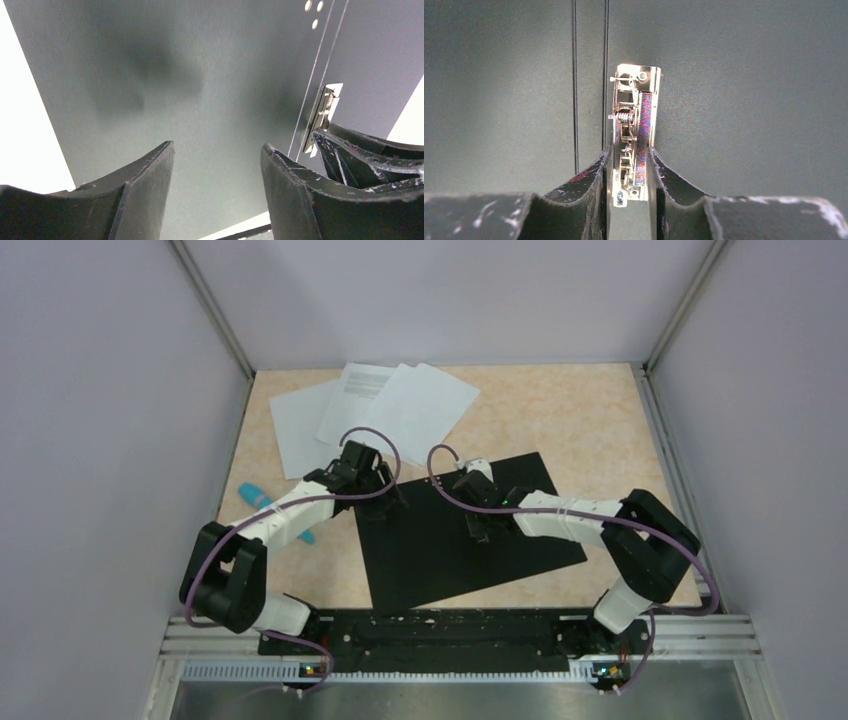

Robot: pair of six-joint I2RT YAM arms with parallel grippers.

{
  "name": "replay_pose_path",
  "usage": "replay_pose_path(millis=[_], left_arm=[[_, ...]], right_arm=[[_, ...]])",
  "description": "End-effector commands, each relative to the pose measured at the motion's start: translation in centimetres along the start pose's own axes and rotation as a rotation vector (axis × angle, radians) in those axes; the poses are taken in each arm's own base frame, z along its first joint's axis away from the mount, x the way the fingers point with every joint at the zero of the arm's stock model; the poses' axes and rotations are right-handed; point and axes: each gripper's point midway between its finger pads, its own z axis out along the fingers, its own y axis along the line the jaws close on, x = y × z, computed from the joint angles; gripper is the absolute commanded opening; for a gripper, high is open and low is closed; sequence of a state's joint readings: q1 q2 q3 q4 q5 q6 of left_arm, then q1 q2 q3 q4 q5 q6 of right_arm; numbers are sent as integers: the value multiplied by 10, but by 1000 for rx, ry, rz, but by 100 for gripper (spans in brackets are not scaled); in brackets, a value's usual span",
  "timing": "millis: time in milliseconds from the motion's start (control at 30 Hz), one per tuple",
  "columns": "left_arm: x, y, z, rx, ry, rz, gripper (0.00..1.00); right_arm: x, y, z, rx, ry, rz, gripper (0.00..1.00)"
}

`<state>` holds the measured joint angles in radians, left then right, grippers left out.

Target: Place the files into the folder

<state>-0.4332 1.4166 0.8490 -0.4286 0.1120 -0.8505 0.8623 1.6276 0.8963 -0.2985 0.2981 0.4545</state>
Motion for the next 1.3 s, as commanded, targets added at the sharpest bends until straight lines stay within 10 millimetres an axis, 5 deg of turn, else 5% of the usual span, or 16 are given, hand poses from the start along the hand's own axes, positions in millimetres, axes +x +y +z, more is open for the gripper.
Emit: replay_pose_path(millis=[0, 267, 367, 500, 767, 1267], left_arm=[[4, 8, 6, -28, 8, -43, 66], [11, 57, 12, -215, -51, -104, 57], [10, 68, 13, -262, -81, -113, 51], [12, 80, 18, -335, -87, -119, 46], [13, 93, 21, -420, -114, -116, 45], [15, 102, 23, -460, -122, -115, 45]], right_arm=[[8, 3, -12, -36, 17, -21, 15], [-10, 13, -30, -85, -14, 7, 42], [-18, 15, -41, -100, -31, 25, 45], [-15, 15, -49, -120, -28, 41, 41], [10, 14, -41, -125, 32, 59, 18], [27, 15, -32, -98, 67, 17, 12]])
